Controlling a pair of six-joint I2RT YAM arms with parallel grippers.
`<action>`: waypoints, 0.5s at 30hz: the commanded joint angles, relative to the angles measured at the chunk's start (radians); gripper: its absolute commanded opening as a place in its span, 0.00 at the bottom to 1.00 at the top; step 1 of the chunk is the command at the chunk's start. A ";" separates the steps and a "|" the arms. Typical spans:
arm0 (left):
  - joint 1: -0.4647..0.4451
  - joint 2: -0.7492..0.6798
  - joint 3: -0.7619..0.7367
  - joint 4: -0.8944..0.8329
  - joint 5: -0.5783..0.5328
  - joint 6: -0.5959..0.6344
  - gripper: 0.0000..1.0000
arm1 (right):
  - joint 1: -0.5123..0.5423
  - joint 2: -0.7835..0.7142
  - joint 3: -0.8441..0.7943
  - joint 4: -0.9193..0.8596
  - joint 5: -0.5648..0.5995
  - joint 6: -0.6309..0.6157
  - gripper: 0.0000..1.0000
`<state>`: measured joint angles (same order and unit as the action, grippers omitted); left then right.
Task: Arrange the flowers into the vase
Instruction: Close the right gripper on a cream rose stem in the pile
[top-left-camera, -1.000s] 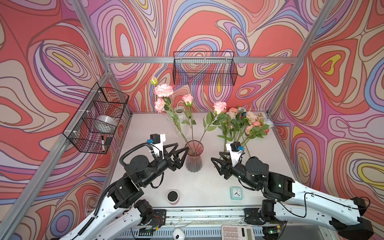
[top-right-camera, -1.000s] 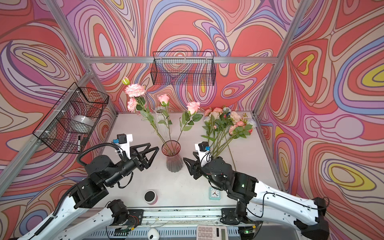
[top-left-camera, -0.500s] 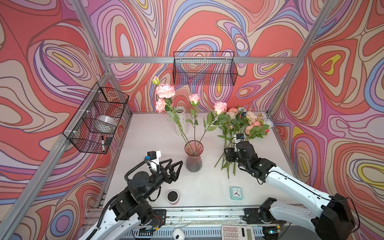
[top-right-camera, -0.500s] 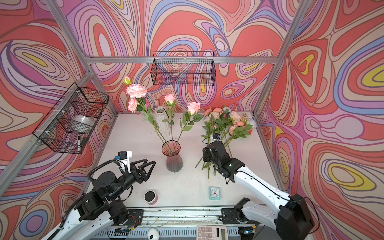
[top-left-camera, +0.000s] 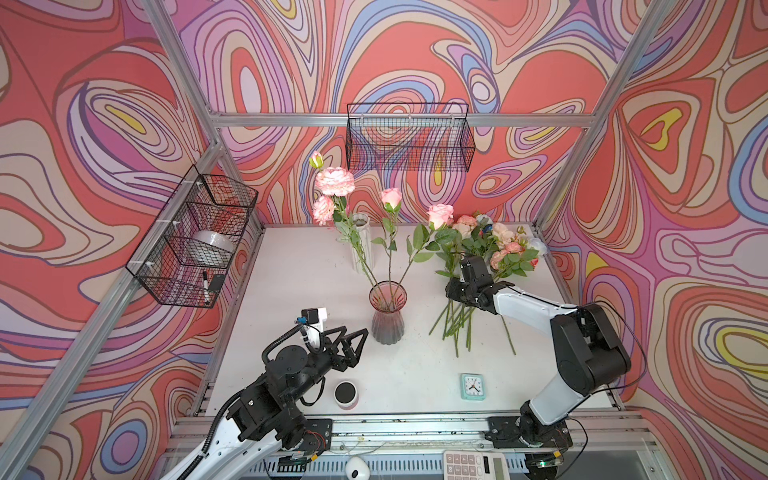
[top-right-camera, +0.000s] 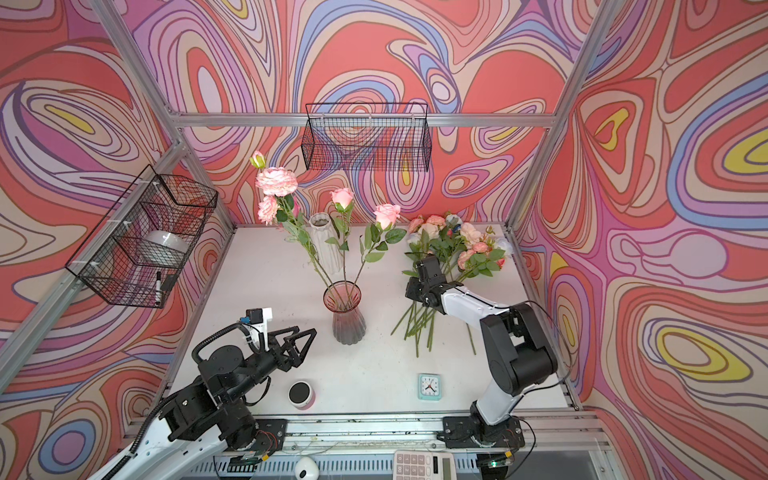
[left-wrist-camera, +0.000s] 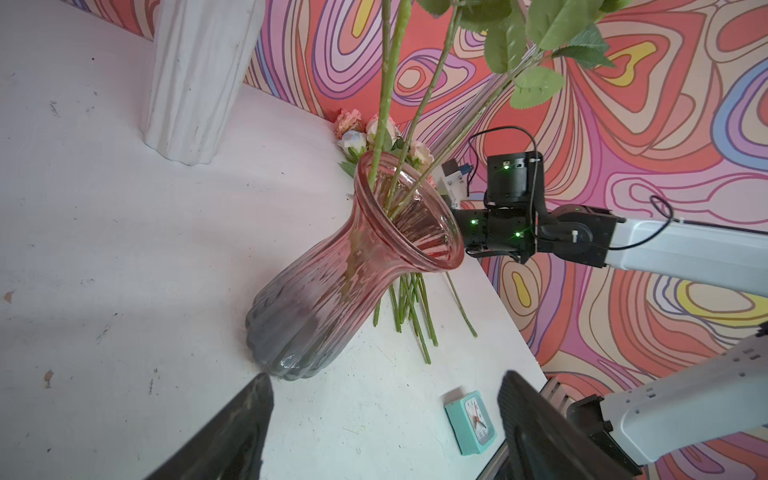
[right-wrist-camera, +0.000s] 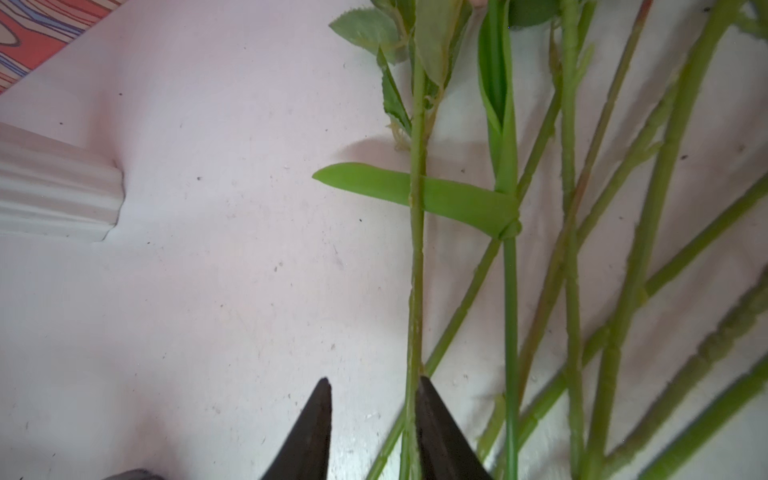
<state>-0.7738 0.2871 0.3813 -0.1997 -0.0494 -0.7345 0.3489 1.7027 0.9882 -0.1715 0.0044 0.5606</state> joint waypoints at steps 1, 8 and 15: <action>-0.007 -0.023 -0.012 -0.023 0.001 -0.011 0.87 | -0.001 0.061 0.043 -0.020 0.061 0.006 0.31; -0.007 -0.061 -0.031 -0.035 -0.014 -0.015 0.86 | -0.002 0.138 0.062 -0.026 0.096 0.000 0.23; -0.007 -0.057 -0.036 -0.029 -0.017 -0.016 0.86 | -0.002 0.119 0.039 0.001 0.087 -0.005 0.09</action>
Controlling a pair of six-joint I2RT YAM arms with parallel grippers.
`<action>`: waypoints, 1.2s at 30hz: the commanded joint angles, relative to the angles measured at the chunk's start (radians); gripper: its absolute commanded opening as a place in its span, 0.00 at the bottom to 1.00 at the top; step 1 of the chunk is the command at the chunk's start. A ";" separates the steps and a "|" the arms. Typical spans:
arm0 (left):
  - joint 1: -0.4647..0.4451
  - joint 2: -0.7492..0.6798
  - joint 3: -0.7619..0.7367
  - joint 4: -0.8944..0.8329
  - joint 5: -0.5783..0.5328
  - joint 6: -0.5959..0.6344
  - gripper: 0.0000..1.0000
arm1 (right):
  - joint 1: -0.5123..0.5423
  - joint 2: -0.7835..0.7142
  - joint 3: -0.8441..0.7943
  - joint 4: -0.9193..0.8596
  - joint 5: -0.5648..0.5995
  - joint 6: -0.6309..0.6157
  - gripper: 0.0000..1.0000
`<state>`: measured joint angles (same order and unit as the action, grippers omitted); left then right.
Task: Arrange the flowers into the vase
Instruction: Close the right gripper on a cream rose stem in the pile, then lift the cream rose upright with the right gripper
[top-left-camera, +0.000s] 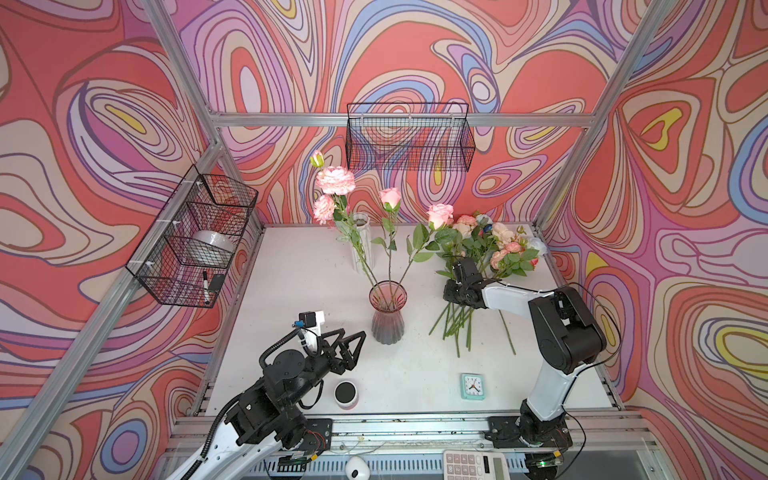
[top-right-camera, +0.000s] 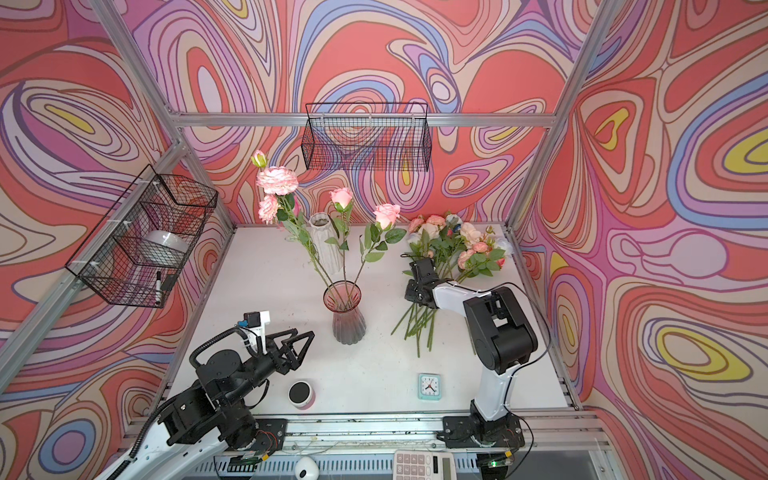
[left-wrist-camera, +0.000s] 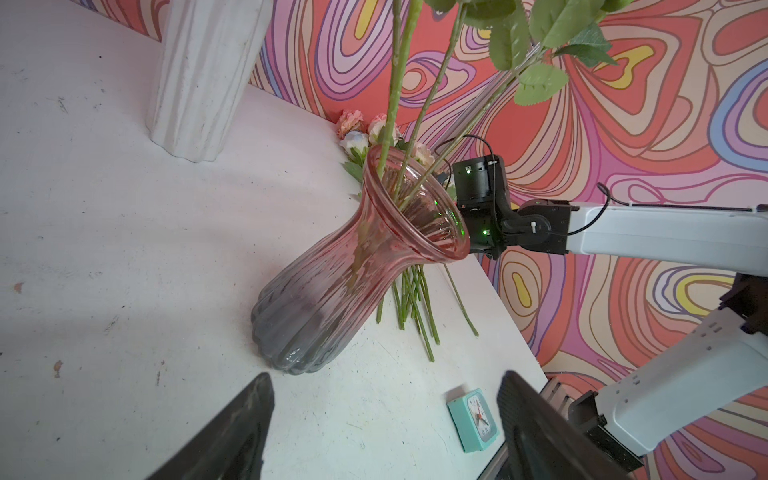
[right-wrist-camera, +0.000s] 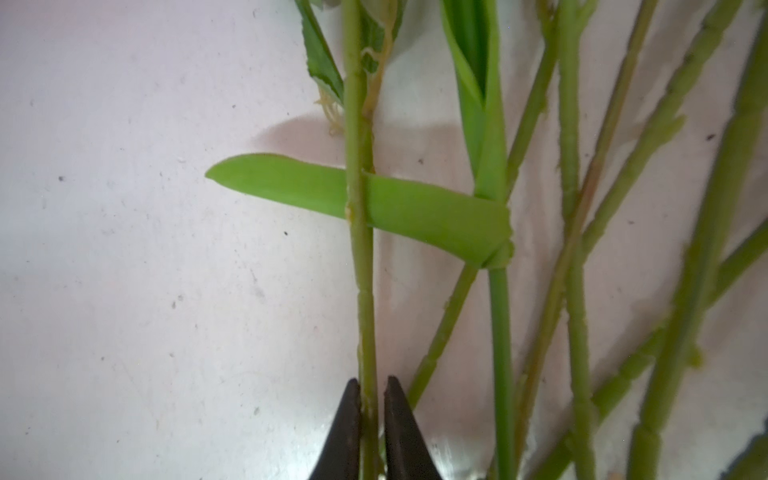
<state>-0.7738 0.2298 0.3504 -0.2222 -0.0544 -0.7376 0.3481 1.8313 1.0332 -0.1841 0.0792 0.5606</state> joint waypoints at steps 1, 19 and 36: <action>-0.007 0.004 -0.006 -0.004 -0.010 -0.013 0.86 | 0.000 -0.016 -0.009 0.013 0.014 -0.004 0.09; -0.008 0.056 0.001 0.037 0.011 -0.017 0.86 | -0.001 -0.282 -0.108 0.009 0.042 -0.011 0.00; -0.007 0.074 0.052 0.050 0.016 0.006 0.85 | 0.000 -0.950 -0.138 -0.060 -0.020 -0.099 0.00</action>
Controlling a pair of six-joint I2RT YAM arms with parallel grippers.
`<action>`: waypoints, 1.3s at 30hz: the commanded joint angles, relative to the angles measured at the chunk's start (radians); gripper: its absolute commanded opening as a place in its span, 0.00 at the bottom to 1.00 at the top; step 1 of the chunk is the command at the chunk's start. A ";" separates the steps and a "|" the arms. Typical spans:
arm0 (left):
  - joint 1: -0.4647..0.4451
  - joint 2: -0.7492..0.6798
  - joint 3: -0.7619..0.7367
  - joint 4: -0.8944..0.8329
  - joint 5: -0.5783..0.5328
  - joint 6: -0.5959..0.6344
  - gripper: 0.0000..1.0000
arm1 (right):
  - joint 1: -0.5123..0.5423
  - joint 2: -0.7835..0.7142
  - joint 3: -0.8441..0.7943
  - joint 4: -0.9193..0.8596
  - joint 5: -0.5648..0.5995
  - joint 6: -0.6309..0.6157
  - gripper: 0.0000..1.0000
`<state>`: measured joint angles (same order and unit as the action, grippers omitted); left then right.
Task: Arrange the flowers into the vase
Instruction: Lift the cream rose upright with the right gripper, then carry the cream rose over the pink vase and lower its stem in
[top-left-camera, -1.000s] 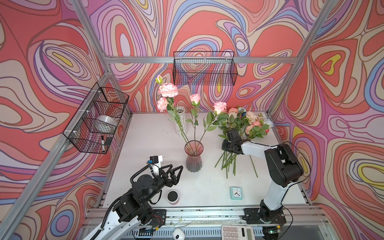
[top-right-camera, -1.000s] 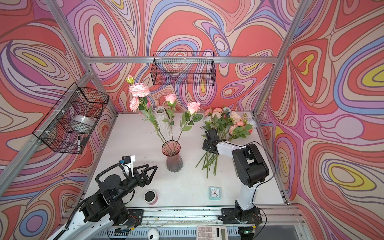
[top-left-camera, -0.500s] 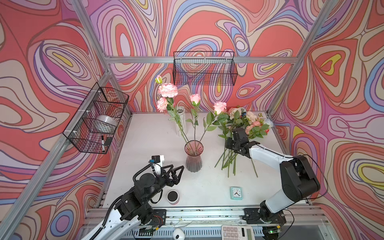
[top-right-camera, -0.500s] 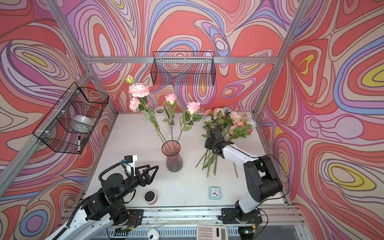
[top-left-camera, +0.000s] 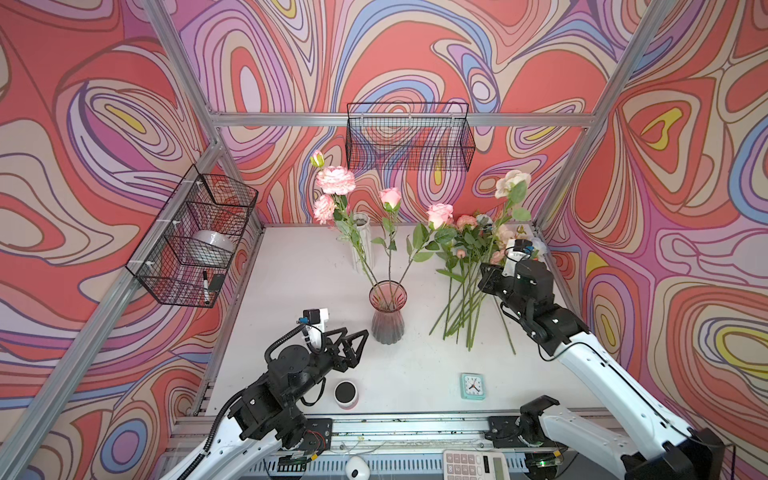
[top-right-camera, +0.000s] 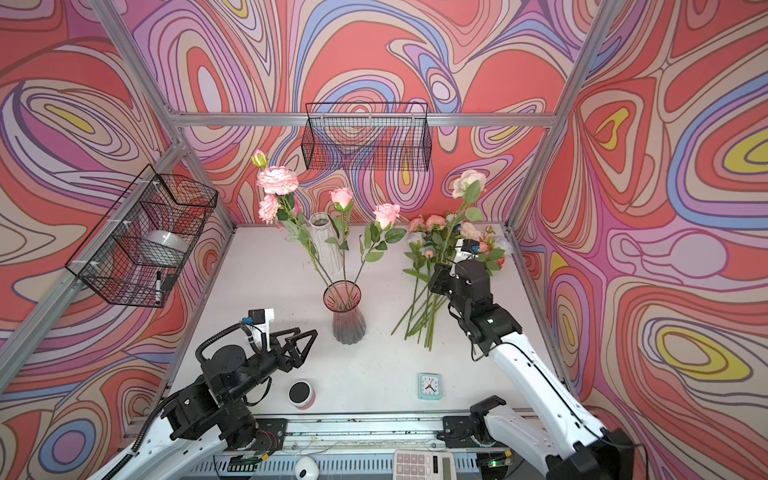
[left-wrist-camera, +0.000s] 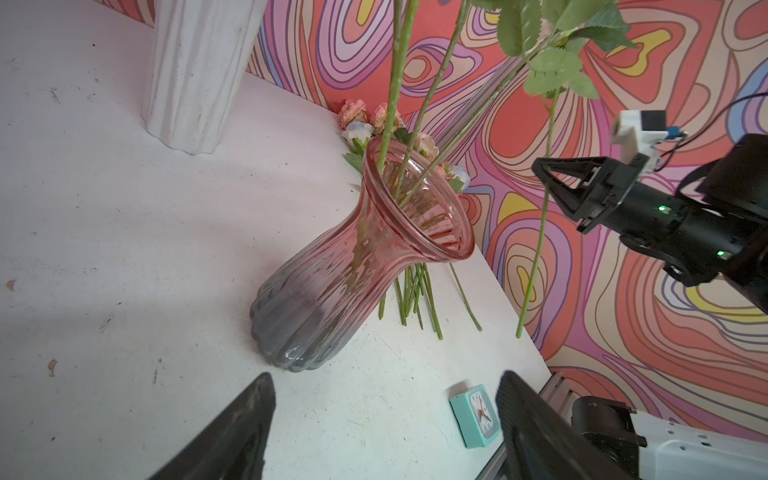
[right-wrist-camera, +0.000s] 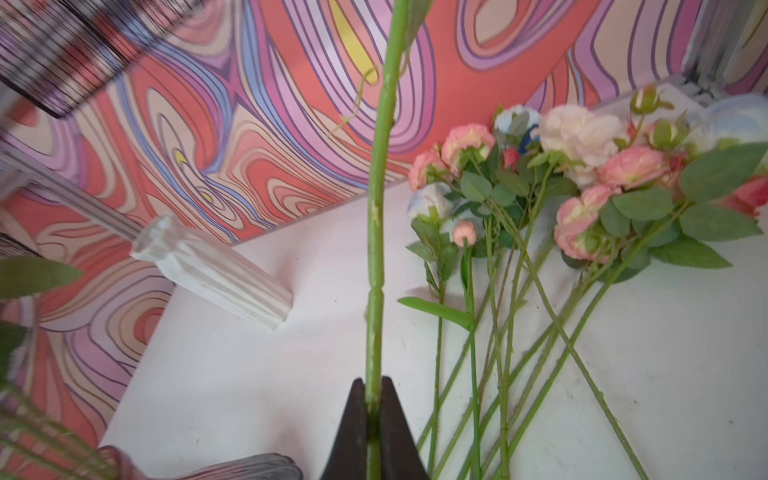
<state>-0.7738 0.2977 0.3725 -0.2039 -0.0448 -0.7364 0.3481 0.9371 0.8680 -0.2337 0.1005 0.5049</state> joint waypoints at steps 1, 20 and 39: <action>-0.007 0.007 0.032 0.034 0.005 0.005 0.85 | 0.000 -0.078 0.048 -0.010 -0.062 -0.052 0.00; -0.006 0.013 0.044 0.030 -0.002 0.014 0.86 | 0.508 0.207 0.462 0.266 -0.108 -0.239 0.00; -0.007 -0.031 0.052 -0.009 -0.020 0.019 0.86 | 0.616 0.557 0.438 0.724 0.138 -0.472 0.00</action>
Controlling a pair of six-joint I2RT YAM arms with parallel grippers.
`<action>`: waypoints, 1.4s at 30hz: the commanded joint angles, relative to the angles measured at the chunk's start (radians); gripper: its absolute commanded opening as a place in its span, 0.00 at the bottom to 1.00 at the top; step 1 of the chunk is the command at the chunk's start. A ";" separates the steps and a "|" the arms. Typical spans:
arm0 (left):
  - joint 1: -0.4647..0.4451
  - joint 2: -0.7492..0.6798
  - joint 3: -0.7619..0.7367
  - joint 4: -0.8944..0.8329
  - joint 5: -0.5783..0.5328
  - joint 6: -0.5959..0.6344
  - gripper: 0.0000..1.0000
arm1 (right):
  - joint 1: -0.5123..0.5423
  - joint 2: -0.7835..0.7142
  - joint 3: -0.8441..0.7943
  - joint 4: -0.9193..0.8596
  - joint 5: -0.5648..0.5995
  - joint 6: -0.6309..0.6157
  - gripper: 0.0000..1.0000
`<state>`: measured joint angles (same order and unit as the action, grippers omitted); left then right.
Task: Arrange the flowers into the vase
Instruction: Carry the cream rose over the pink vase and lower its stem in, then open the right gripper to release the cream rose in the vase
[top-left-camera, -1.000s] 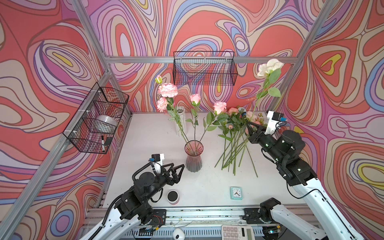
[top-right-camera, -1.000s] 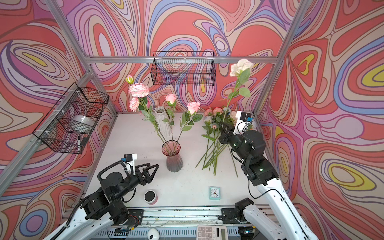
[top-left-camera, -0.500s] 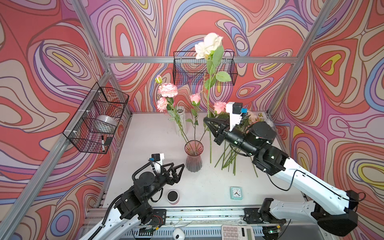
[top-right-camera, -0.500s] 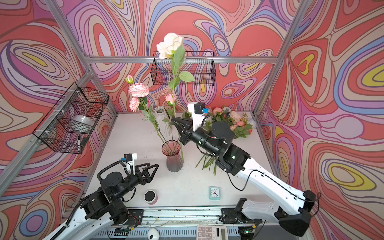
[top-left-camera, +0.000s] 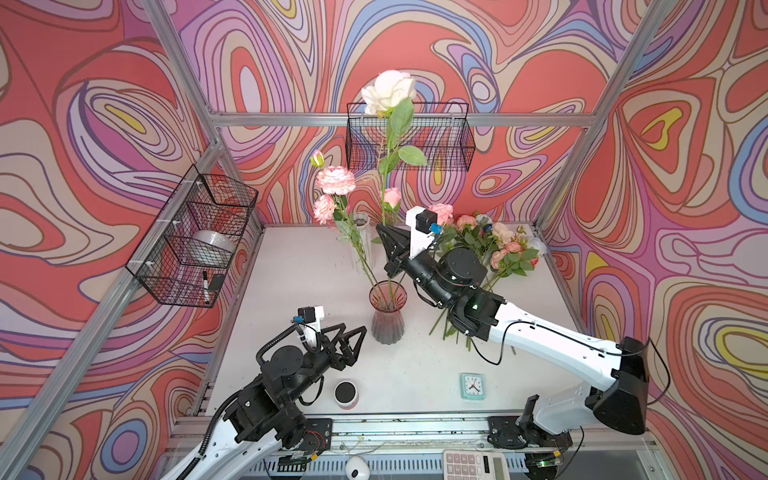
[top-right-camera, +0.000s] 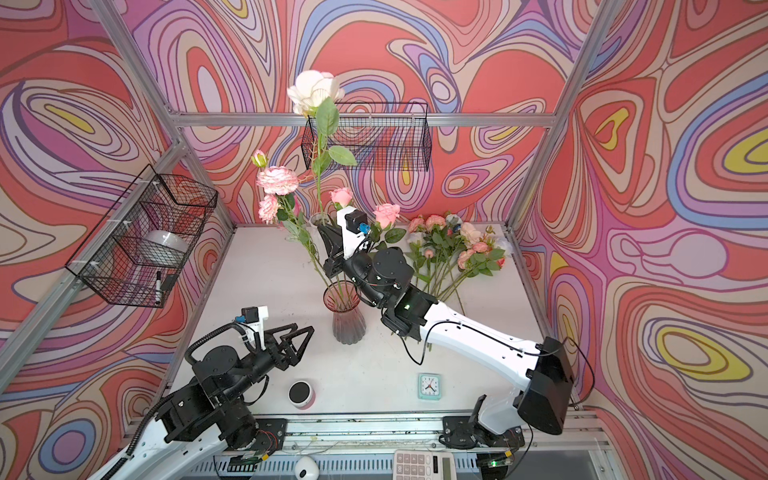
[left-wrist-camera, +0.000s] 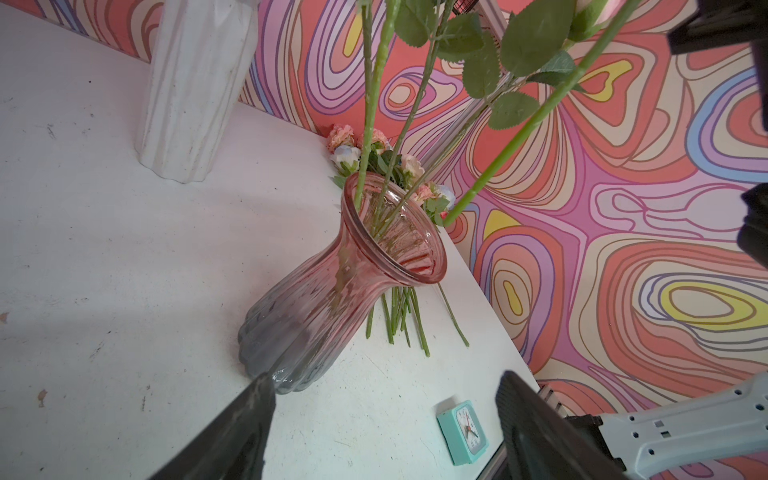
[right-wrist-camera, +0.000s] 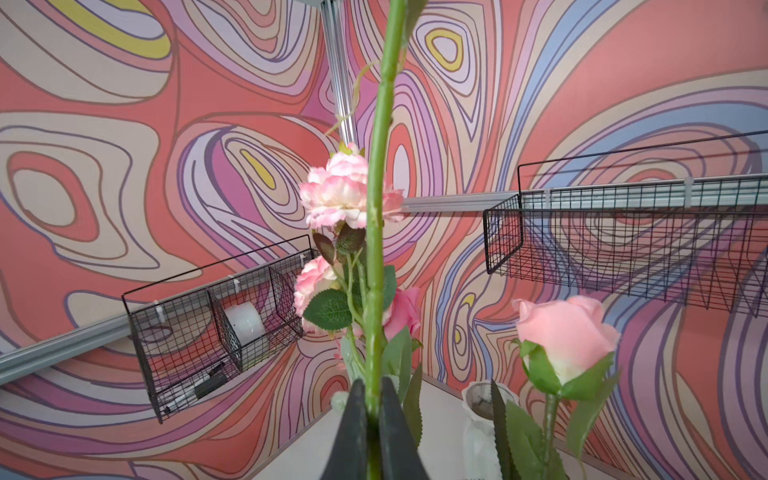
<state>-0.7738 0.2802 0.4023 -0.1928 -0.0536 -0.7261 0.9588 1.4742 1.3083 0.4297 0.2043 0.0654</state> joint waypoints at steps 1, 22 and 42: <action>-0.007 -0.013 0.023 -0.022 -0.011 0.008 0.85 | 0.005 0.029 -0.017 0.067 0.037 -0.026 0.00; -0.007 -0.016 0.030 -0.027 0.002 0.018 0.86 | 0.058 -0.051 -0.286 -0.054 0.050 0.113 0.25; -0.007 0.010 0.045 -0.027 0.011 0.024 0.85 | 0.067 -0.319 -0.426 -0.351 -0.102 0.352 0.45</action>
<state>-0.7738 0.2878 0.4194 -0.2062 -0.0490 -0.7101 1.0206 1.1923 0.9154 0.1490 0.1448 0.3702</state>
